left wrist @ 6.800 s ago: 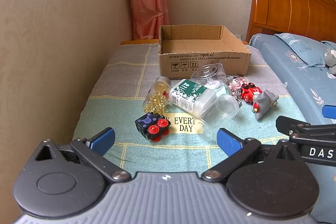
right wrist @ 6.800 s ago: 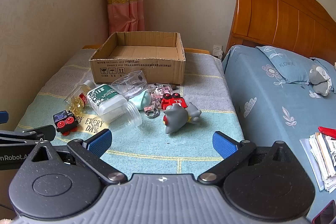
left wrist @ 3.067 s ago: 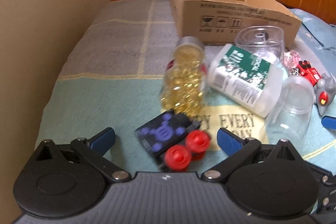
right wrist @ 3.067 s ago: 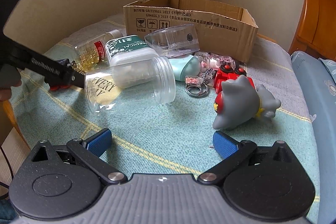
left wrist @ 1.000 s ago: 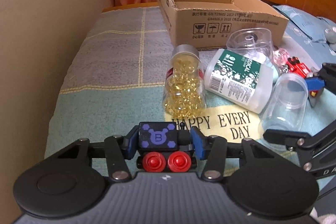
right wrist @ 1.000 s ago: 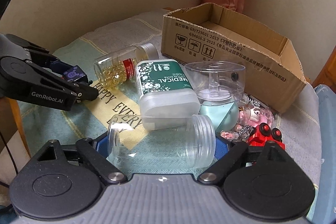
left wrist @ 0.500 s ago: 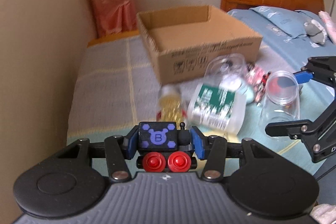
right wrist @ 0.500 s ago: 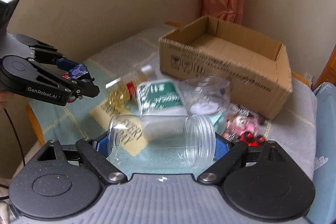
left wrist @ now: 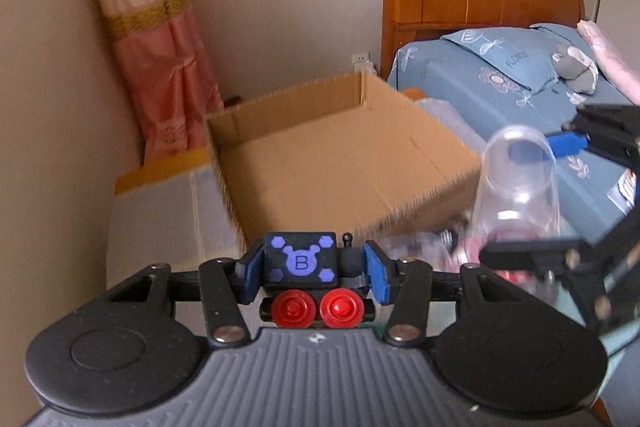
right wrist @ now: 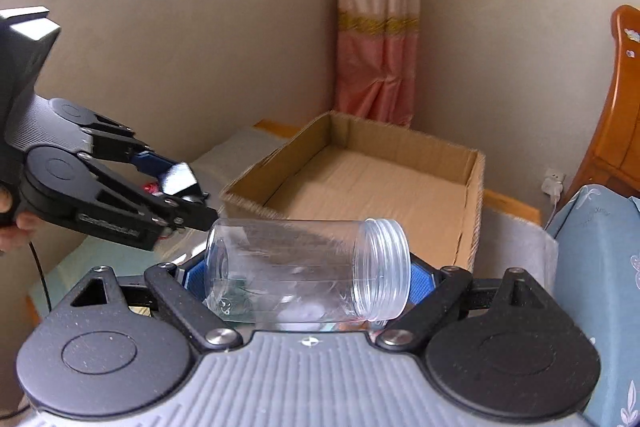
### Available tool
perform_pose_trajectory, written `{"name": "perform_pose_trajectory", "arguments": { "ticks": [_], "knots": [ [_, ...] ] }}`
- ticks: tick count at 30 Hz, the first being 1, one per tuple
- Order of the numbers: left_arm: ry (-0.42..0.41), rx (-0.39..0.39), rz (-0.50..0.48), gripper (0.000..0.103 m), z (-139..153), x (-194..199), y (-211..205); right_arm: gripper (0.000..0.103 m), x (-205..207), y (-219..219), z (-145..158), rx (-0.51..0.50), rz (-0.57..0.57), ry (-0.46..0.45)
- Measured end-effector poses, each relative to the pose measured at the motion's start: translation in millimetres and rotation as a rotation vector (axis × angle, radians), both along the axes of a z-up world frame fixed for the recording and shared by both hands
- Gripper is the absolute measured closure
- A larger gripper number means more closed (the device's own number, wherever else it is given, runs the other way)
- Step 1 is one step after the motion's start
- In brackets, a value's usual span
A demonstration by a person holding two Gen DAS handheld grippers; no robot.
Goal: Organize rigid objects
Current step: 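Carry the black train into the box with the left tool while the right tool drops the jar in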
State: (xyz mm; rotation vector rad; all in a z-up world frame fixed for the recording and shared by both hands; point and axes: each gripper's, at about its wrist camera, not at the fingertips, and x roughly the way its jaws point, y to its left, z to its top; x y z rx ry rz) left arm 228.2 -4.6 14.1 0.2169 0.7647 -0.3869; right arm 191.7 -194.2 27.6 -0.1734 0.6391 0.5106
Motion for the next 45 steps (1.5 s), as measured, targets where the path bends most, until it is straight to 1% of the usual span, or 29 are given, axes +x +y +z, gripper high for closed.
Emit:
{"name": "perform_pose_trajectory", "arguments": {
  "ticks": [3, 6, 10, 13, 15, 16, 17, 19, 22, 26, 28, 30, 38, 41, 45],
  "knots": [
    [0.013, -0.009, 0.002, 0.053, 2.4, 30.6, -7.1, 0.010, 15.9, -2.2, 3.8, 0.001, -0.021, -0.011],
    [0.010, 0.010, 0.003, 0.053, 0.2, 57.6, -15.6, 0.010, 31.3, -6.5, 4.9, 0.018, -0.042, -0.006],
    [0.026, 0.019, 0.027, 0.053, -7.1, 89.7, -21.6, 0.010, 46.9, -13.5, 4.1, 0.024, -0.062, 0.003],
    [0.014, 0.018, 0.058, 0.052, -10.9, 109.9, -24.9, 0.010, 51.7, -17.2, 3.8, 0.010, -0.077, 0.005],
    [-0.013, 0.022, 0.095, 0.037, -13.8, 118.5, -25.9, 0.010, 53.1, -18.5, 3.1, 0.001, -0.083, 0.004],
    [-0.016, 0.031, 0.109, 0.020, -14.9, 120.5, -26.3, 0.010, 54.0, -18.7, 2.5, -0.005, -0.086, 0.003],
    [-0.023, 0.036, 0.122, 0.016, -16.4, 120.7, -25.8, 0.010, 55.0, -18.7, 2.3, -0.009, -0.087, 0.002],
    [-0.023, 0.021, 0.118, 0.015, -17.3, 117.0, -23.4, 0.010, 54.2, -19.8, 1.3, -0.016, -0.089, 0.005],
    [0.006, -0.018, 0.094, 0.015, -17.2, 106.3, -17.8, 0.010, 55.7, -20.3, -0.1, -0.027, -0.087, 0.009],
    [-0.001, -0.021, 0.082, 0.011, -15.6, 85.0, -7.6, 0.010, 61.8, -18.9, -1.7, -0.038, -0.088, 0.014],
    [0.002, -0.022, 0.077, 0.007, -14.3, 73.2, -2.0, 0.010, 65.3, -18.2, -1.1, -0.044, -0.085, 0.015],
    [0.001, -0.015, 0.081, 0.006, -12.3, 62.2, 4.5, 0.010, 70.2, -18.4, 0.2, -0.045, -0.085, 0.018],
    [-0.026, -0.011, 0.128, 0.005, -2.5, 28.7, 29.4, 0.010, 117.6, -16.7, -4.7, -0.078, -0.124, 0.046],
    [-0.031, -0.020, 0.127, 0.005, -1.5, 18.6, 35.0, 0.010, 136.9, -14.2, -9.0, -0.095, -0.136, 0.055],
    [-0.037, -0.018, 0.134, 0.005, -3.4, 10.2, 40.1, 0.010, 159.8, -9.3, -13.0, -0.092, -0.153, 0.073]
  ]
}}
